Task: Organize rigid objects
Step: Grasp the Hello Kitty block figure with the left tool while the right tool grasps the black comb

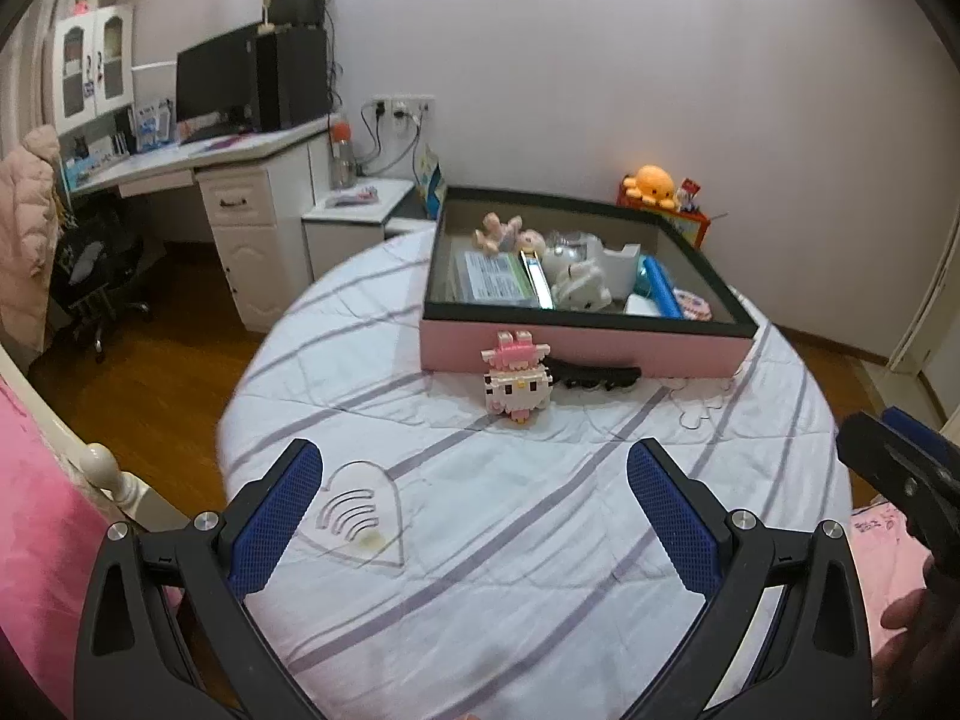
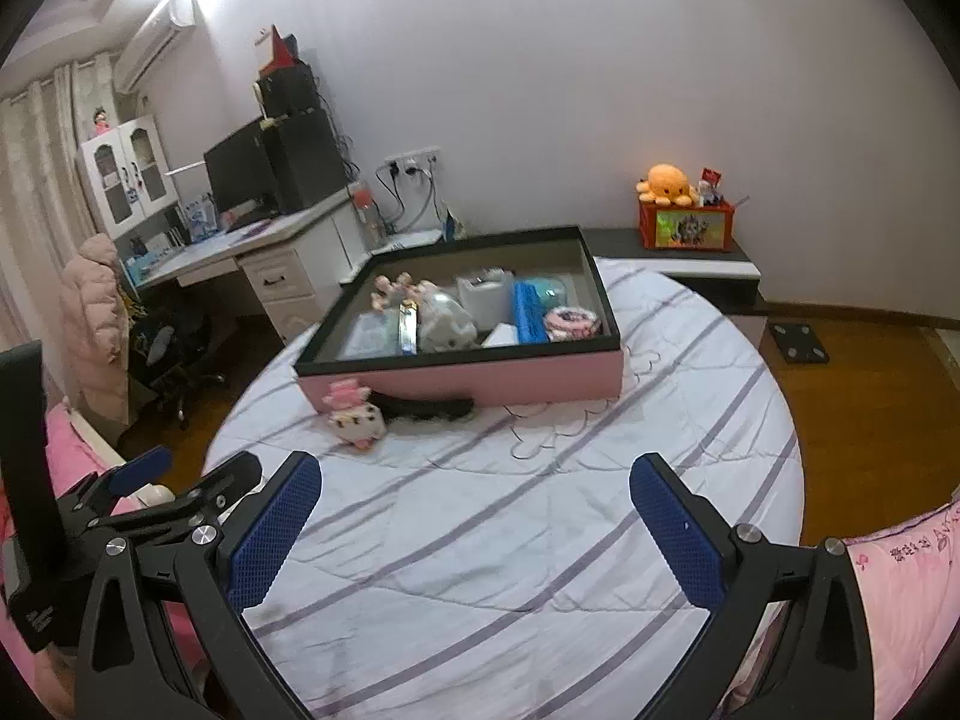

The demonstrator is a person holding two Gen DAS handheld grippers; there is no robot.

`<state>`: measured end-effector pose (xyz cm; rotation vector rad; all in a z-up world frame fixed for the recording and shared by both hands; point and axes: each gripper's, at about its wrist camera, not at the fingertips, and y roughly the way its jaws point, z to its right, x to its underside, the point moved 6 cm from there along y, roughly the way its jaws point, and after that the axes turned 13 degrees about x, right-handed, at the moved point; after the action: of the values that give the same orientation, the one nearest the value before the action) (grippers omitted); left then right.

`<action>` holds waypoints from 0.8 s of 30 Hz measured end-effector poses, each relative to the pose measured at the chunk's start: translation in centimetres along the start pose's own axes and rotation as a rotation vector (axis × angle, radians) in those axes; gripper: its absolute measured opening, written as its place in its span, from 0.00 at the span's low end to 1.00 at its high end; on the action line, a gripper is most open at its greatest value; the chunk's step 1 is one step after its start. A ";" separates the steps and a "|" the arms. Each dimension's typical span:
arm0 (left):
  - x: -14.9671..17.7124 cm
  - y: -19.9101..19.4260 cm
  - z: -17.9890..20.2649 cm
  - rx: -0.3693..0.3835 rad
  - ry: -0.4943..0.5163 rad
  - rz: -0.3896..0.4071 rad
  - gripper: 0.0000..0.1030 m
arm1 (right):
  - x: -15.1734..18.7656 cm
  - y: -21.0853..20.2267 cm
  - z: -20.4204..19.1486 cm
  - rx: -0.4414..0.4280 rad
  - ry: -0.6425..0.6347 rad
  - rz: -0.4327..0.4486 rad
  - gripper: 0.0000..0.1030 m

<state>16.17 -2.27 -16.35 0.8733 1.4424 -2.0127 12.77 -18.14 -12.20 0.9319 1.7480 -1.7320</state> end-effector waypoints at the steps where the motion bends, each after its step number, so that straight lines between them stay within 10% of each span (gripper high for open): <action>1: 0.0 0.9 0.0 0.004 0.000 -0.008 1.00 | 0.1 0.4 0.1 0.003 0.000 -0.006 1.00; 16: -1.2 12.2 -1.8 -0.010 -0.034 -0.124 0.95 | 0.8 7.5 1.6 0.032 0.014 -0.134 1.00; 18: -1.2 13.0 -2.1 0.019 -0.051 -0.143 0.70 | 0.8 8.3 1.3 0.026 0.007 -0.145 1.00; 24: -1.0 12.7 -1.6 0.073 -0.028 -0.151 0.44 | 0.7 10.3 0.2 0.002 0.000 -0.170 1.00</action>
<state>26.35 -4.59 -23.91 0.7835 1.4657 -2.1920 20.14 -18.72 -19.39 0.8040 1.8730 -1.8388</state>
